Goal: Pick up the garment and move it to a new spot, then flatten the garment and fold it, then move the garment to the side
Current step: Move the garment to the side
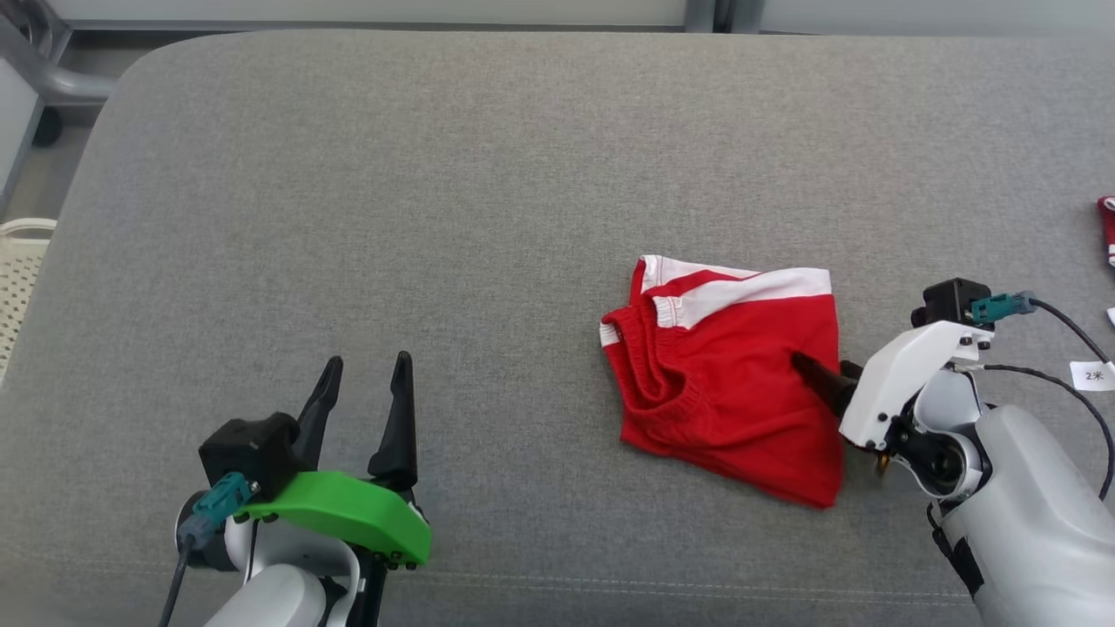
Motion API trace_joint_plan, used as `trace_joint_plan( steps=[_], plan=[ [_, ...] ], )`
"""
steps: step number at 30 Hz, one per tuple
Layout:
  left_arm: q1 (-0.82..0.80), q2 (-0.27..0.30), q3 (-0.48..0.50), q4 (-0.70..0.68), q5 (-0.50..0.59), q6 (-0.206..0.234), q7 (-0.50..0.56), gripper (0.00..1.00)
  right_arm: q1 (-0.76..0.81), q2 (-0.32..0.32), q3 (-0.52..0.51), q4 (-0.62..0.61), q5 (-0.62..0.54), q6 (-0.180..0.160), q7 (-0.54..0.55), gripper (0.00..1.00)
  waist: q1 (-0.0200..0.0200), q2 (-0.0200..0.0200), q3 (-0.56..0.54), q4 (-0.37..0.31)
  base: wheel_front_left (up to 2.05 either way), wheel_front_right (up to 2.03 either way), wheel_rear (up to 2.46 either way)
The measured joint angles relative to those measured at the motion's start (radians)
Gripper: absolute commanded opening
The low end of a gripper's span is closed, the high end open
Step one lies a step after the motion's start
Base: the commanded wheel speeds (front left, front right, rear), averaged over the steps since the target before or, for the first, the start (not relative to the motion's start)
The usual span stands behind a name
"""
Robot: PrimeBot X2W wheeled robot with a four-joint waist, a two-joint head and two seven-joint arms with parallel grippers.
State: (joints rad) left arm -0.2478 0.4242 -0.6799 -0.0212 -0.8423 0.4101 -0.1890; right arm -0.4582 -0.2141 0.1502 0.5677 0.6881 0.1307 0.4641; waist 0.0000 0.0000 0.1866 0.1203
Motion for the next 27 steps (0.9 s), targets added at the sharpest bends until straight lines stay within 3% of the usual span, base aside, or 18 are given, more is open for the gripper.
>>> trace_joint_plan(
  steps=[4, 5, 6, 7, 8, 18, 27],
  plan=[
    [-0.001, 0.001, 0.002, 0.001, 0.0, 0.0, 0.0, 1.0, -0.032, 0.021, -0.02, 0.045, 0.054, 0.0, -0.006, 1.0, 0.0, 0.0, 0.015, 0.02, 0.0, 0.0, 0.0],
    [-0.001, 0.001, 0.002, 0.001, 0.0, 0.0, -0.001, 1.0, -0.04, 0.024, -0.02, 0.052, 0.063, 0.0, -0.008, 0.67, 0.0, 0.0, 0.018, 0.024, 0.0, 0.0, 0.0],
    [-0.002, 0.001, 0.002, 0.002, 0.0, 0.0, -0.002, 1.0, -0.047, 0.026, -0.019, 0.059, 0.069, 0.0, -0.009, 0.41, 0.0, 0.0, 0.02, 0.028, 0.0, 0.0, 0.0],
    [-0.003, 0.001, 0.002, 0.002, 0.0, -0.001, -0.002, 1.0, -0.052, 0.026, -0.015, 0.064, 0.069, 0.0, -0.013, 0.27, 0.0, 0.0, 0.022, 0.031, 0.0, 0.0, 0.0],
    [-0.004, 0.002, 0.002, 0.003, 0.0, -0.001, -0.003, 1.0, -0.058, 0.026, -0.005, 0.065, 0.071, 0.0, -0.015, 0.0, 0.0, 0.0, 0.024, 0.032, 0.0, 0.0, 0.0],
    [-0.003, 0.0, 0.0, 0.008, 0.0, 0.002, -0.006, 1.0, -0.066, -0.027, 0.096, 0.003, 0.086, 0.0, 0.029, 0.0, 0.0, 0.0, 0.009, -0.002, 0.0, 0.0, 0.0],
    [-0.002, -0.008, -0.009, 0.003, 0.0, -0.001, -0.007, 1.0, -0.081, -0.155, 0.139, -0.145, 0.074, 0.0, 0.151, 0.0, 0.0, 0.0, -0.015, -0.075, 0.0, 0.0, 0.0]
  ],
)
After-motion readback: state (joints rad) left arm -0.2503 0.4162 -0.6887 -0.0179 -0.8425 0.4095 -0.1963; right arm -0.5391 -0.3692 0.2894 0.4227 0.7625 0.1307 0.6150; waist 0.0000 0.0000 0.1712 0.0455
